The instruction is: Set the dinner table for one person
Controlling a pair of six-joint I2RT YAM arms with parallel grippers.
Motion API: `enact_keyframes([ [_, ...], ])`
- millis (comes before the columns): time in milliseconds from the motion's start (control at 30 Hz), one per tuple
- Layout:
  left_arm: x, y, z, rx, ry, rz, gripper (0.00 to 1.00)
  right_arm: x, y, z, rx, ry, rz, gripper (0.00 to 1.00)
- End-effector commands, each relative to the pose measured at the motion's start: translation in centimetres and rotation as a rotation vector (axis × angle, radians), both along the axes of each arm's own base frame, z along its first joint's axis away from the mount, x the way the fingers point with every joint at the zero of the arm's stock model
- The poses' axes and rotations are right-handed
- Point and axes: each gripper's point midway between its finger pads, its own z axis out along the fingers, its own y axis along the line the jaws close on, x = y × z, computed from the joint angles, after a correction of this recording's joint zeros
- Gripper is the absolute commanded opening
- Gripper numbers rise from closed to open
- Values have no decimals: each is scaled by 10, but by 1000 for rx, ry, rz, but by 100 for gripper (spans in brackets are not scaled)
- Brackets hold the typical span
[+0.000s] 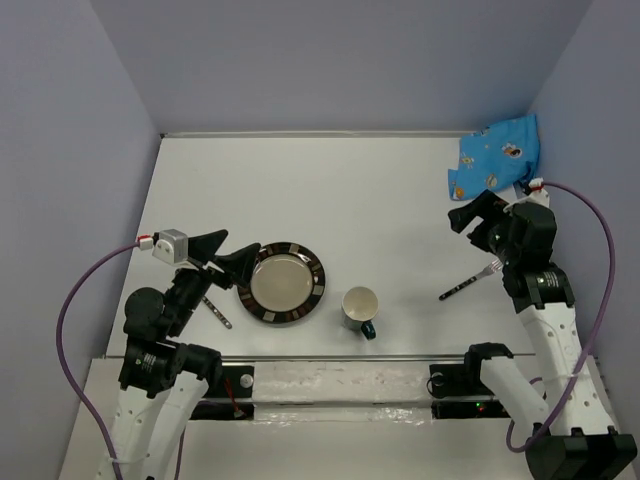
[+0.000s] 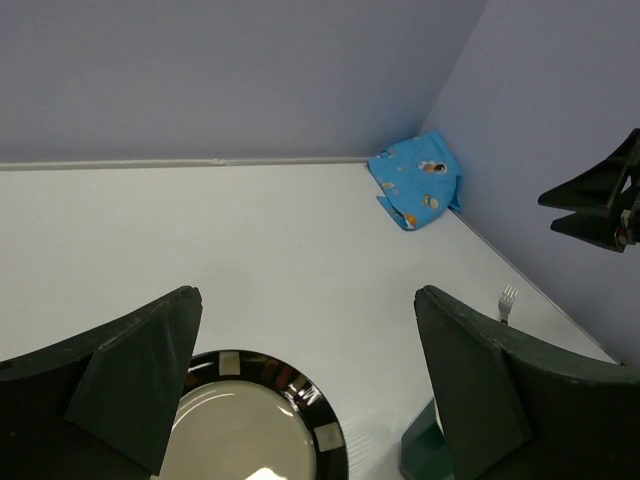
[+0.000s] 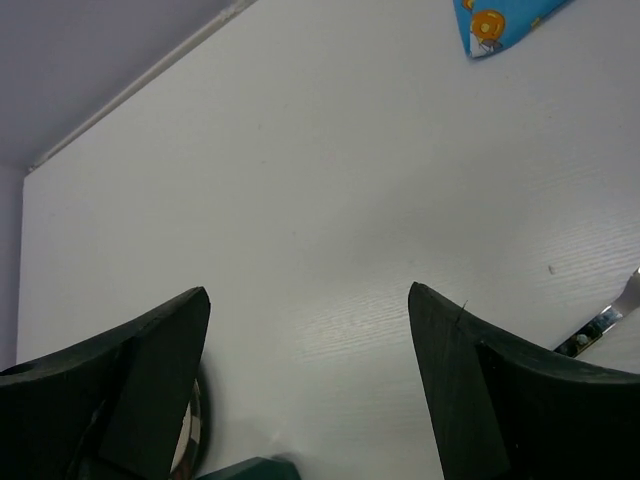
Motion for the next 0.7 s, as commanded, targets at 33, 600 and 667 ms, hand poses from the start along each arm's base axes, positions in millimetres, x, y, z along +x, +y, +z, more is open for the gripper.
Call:
enact_keyframes([
  [33, -9, -3, 27, 3, -87, -34, 99, 30, -25, 8, -9, -76, -154, 84],
  [600, -21, -18, 27, 1, -106, -127, 99, 162, -110, -82, 19, 67, -589, 41],
  [667, -20, -17, 27, 0, -100, -117, 99, 175, -121, -111, 36, 116, -619, 41],
])
